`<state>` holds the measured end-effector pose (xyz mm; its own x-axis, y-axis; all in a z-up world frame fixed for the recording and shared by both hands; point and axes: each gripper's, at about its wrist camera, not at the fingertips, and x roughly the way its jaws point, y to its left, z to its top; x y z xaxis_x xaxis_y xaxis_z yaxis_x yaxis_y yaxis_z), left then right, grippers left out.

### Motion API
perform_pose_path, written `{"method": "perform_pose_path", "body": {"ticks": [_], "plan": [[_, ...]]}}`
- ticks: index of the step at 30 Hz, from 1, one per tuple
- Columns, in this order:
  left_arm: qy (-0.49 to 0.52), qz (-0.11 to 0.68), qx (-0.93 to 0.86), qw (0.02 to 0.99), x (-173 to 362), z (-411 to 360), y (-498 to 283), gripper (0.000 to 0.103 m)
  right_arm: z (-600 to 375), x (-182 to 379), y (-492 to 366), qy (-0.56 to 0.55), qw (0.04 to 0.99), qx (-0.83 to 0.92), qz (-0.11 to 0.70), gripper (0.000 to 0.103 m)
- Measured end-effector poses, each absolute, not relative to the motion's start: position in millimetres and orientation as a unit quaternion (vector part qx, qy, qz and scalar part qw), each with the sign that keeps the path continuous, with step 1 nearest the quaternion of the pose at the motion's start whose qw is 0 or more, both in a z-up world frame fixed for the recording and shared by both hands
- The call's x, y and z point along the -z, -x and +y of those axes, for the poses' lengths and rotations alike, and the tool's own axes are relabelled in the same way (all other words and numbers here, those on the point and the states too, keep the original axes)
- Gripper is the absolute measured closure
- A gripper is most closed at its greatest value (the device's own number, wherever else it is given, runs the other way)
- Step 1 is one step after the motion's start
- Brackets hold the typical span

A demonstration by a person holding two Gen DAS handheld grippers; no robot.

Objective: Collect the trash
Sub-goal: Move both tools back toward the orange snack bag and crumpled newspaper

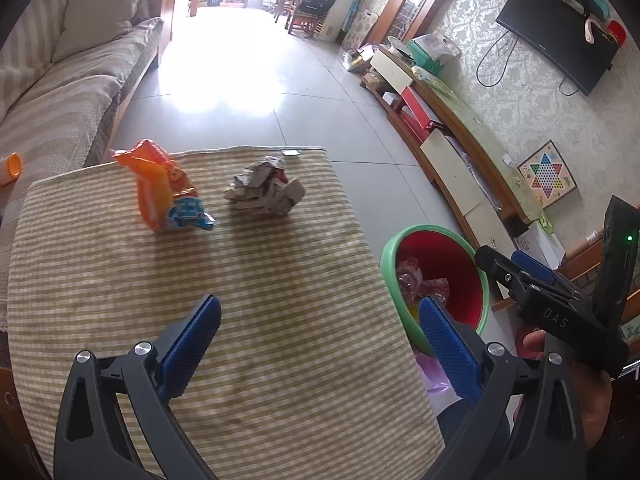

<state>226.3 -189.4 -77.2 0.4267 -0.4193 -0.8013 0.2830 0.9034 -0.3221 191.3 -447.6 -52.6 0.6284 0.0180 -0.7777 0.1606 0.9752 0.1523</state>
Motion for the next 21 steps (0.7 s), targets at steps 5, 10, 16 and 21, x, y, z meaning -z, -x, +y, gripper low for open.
{"method": "perform_pose_path", "body": {"ticks": [5, 10, 16, 21], "plan": [[0.094, 0.491, 0.176, 0.848, 79, -137, -236, 0.008, -404, 59, -208, -0.094, 0.894, 0.017, 0.438, 0.005], [0.119, 0.486, 0.151, 0.853, 83, -97, -248, 0.008, -366, 63, -225, -0.079, 0.892, -0.007, 0.446, 0.005], [0.133, 0.487, 0.139, 0.852, 93, -80, -270, 0.008, -341, 68, -249, -0.066, 0.889, -0.026, 0.452, 0.005], [0.133, 0.495, 0.135, 0.848, 107, -84, -296, 0.008, -330, 76, -269, -0.059, 0.891, -0.044, 0.448, 0.005]]}}
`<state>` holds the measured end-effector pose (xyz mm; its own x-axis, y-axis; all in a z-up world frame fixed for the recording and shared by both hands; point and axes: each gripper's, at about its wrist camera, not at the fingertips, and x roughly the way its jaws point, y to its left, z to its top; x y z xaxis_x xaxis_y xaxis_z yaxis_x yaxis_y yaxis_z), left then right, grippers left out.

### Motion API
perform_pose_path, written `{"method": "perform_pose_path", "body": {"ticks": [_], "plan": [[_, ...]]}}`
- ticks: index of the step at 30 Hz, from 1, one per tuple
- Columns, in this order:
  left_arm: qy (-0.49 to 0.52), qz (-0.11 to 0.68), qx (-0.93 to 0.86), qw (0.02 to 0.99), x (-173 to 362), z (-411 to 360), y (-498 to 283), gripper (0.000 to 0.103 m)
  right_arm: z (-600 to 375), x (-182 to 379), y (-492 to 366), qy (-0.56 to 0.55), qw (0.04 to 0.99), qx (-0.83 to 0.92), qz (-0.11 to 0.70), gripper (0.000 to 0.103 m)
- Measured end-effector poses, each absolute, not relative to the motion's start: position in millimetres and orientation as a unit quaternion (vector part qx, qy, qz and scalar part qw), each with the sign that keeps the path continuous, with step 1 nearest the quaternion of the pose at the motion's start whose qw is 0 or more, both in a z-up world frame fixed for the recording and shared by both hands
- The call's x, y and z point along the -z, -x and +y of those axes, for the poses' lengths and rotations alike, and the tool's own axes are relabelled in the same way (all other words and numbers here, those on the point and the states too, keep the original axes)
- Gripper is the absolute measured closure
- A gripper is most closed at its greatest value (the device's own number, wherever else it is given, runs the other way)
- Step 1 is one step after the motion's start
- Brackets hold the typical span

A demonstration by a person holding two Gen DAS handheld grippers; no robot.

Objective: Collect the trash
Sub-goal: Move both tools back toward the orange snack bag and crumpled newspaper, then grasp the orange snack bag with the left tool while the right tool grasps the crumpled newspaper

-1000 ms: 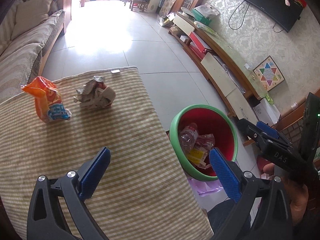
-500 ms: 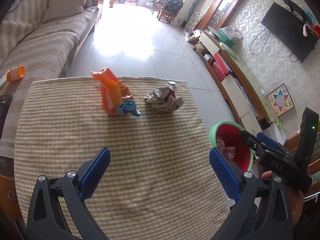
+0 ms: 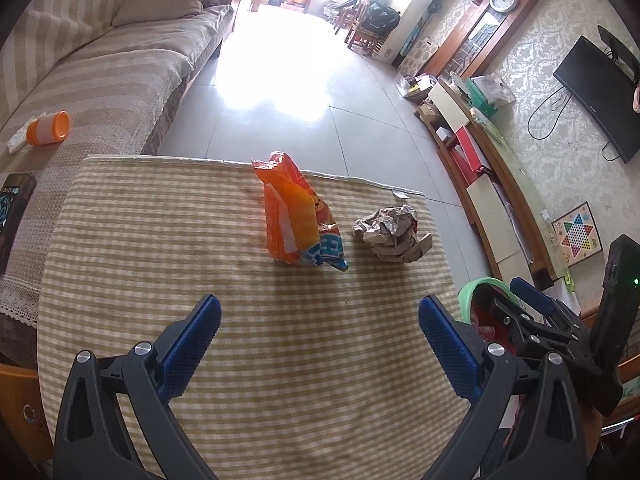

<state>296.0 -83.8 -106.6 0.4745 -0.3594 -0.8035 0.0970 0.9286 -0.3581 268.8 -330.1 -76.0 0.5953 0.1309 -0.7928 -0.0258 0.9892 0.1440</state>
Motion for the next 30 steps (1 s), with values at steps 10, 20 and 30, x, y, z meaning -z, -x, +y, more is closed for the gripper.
{"method": "perform_pose_path", "body": {"ticks": [10, 20, 30], "plan": [[0.139, 0.526, 0.114, 0.832, 144, -101, -375, 0.008, -322, 114, -312, -0.038, 0.887, -0.068, 0.456, 0.005], [0.195, 0.585, 0.077, 0.783, 206, -101, -428, 0.008, -309, 147, -353, -0.007, 0.875, -0.105, 0.473, 0.005], [0.151, 0.585, 0.049, 0.796, 213, -116, -434, 0.022, -292, 168, -368, 0.009, 0.862, -0.109, 0.494, 0.020]]}}
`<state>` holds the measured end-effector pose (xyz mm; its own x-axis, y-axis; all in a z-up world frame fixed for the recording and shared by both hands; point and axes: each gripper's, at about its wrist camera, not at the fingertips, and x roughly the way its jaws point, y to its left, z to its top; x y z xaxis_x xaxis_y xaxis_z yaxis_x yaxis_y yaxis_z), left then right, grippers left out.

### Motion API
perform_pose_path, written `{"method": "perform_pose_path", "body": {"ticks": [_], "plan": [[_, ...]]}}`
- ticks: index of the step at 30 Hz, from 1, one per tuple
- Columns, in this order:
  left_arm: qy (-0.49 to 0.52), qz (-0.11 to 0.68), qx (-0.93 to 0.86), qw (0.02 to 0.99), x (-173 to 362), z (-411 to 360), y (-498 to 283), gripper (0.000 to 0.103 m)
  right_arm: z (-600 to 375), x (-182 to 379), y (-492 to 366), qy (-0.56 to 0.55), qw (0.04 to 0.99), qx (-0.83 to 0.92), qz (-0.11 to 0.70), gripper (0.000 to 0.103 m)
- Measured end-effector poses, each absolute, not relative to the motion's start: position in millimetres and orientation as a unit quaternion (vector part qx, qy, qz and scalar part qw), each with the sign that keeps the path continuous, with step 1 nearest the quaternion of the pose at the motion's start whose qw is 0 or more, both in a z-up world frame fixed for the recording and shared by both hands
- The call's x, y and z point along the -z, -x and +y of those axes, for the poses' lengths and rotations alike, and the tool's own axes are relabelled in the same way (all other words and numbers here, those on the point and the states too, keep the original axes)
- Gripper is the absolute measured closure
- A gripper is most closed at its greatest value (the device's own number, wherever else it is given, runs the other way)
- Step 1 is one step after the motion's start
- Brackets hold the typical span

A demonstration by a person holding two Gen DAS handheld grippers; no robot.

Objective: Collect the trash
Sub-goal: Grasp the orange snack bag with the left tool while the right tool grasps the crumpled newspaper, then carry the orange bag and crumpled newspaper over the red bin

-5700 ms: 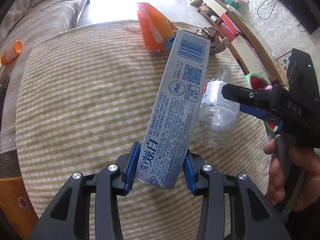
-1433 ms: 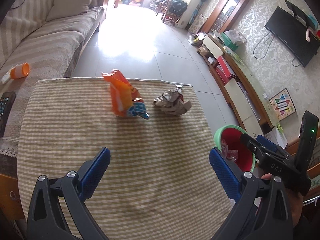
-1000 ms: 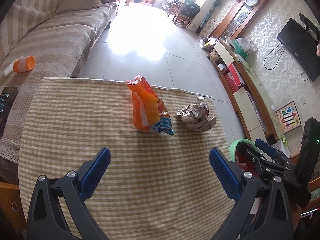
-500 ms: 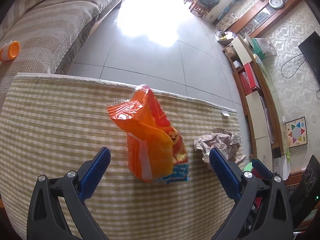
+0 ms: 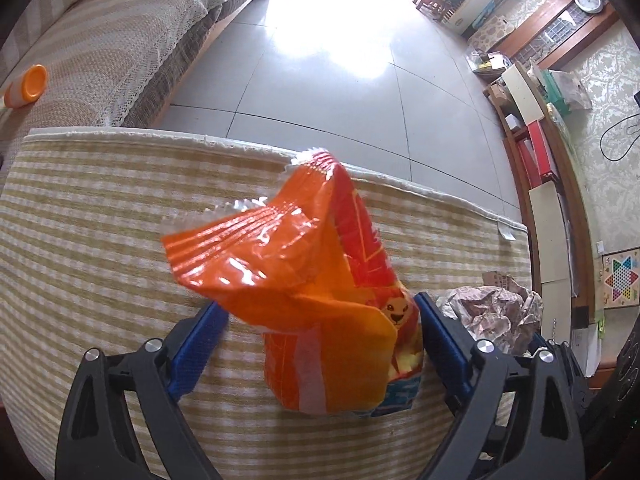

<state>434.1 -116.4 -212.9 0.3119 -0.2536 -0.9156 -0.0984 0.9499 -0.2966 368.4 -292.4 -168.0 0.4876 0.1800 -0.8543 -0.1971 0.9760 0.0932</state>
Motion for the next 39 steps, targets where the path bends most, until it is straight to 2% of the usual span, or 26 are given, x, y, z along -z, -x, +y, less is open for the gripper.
{"method": "perform_pose_path", "body": {"ticks": [2, 3, 5, 10, 21, 30, 39], "plan": [[0.150, 0.583, 0.062, 0.796, 211, -117, -433, 0.030, -289, 170, -369, 0.006, 0.859, -0.114, 0.499, 0.036], [0.149, 0.583, 0.068, 0.796, 210, -119, -433, 0.037, -287, 170, -368, 0.008, 0.859, -0.114, 0.499, 0.038], [0.143, 0.585, 0.075, 0.795, 208, -124, -434, 0.041, -283, 169, -365, 0.011, 0.859, -0.117, 0.499, 0.047], [0.133, 0.585, 0.080, 0.796, 204, -122, -431, 0.048, -281, 163, -360, 0.011, 0.859, -0.122, 0.496, 0.053], [0.108, 0.553, 0.074, 0.823, 176, -101, -391, 0.051, -290, 130, -332, 0.003, 0.872, -0.120, 0.474, 0.054], [0.071, 0.513, 0.070, 0.852, 139, -71, -331, 0.051, -302, 94, -278, 0.001, 0.887, -0.103, 0.450, 0.054], [0.047, 0.469, 0.093, 0.877, 93, -80, -262, 0.051, -323, 55, -226, -0.025, 0.901, -0.095, 0.422, 0.054]]}}
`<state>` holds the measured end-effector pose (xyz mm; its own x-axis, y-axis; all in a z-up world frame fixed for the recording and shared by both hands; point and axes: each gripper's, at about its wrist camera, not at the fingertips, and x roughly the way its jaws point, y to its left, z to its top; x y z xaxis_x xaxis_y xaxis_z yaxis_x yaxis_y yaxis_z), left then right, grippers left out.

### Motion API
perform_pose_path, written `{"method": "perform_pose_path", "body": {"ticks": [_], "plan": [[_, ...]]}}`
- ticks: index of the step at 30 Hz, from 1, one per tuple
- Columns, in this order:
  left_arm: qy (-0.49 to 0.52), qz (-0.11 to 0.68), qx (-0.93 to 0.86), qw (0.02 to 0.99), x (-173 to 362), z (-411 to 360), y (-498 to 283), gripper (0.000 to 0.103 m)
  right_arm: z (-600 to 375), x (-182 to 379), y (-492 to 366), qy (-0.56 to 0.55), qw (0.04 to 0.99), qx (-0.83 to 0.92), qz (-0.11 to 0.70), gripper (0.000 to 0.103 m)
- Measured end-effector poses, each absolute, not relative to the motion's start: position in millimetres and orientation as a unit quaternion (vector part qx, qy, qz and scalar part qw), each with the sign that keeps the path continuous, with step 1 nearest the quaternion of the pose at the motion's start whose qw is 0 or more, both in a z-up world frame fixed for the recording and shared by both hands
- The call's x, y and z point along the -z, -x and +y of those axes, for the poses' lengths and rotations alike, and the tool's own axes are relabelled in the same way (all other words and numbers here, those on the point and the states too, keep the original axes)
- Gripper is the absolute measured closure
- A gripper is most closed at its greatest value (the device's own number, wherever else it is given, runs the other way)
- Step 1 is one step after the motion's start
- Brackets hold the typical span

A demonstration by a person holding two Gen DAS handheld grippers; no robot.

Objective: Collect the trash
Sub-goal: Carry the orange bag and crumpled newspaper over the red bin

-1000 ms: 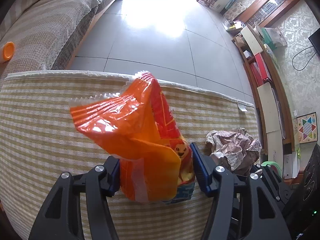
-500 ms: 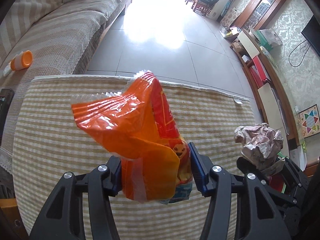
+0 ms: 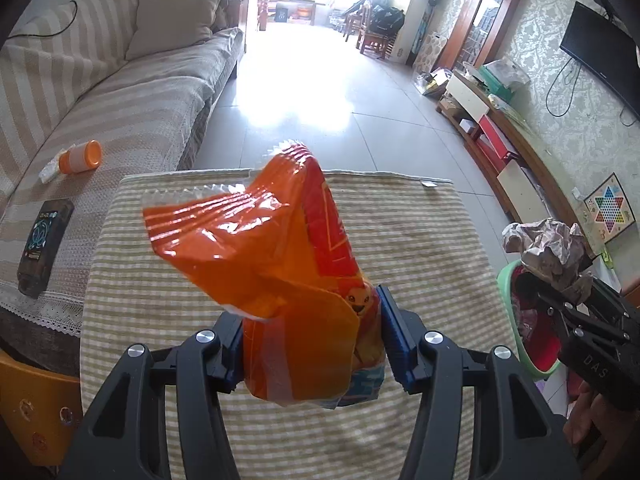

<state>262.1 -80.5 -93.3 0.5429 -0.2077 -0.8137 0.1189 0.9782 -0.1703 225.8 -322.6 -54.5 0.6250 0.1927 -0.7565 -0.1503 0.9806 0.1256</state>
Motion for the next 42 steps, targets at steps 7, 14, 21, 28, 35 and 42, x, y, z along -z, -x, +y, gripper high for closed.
{"method": "perform_pose_path", "body": {"ticks": [7, 14, 21, 28, 35, 42], "plan": [[0.030, 0.442, 0.131, 0.887, 61, -122, -235, 0.051, -361, 28, -199, -0.053, 0.911, -0.079, 0.401, 0.054], [0.001, 0.423, 0.172, 0.890, 41, -184, -225, 0.051, -408, 17, -186, -0.072, 0.918, -0.045, 0.388, 0.054], [-0.021, 0.417, 0.217, 0.882, 34, -241, -223, 0.051, -461, 13, -175, -0.093, 0.920, -0.005, 0.380, 0.054], [-0.039, 0.419, 0.257, 0.870, 37, -296, -220, 0.051, -515, 19, -161, -0.116, 0.918, 0.035, 0.377, 0.054], [-0.048, 0.421, 0.311, 0.851, 42, -345, -217, 0.051, -562, 30, -148, -0.141, 0.912, 0.062, 0.379, 0.054], [-0.049, 0.429, 0.366, 0.824, 52, -393, -218, 0.051, -597, 42, -140, -0.159, 0.907, 0.074, 0.384, 0.054]]}}
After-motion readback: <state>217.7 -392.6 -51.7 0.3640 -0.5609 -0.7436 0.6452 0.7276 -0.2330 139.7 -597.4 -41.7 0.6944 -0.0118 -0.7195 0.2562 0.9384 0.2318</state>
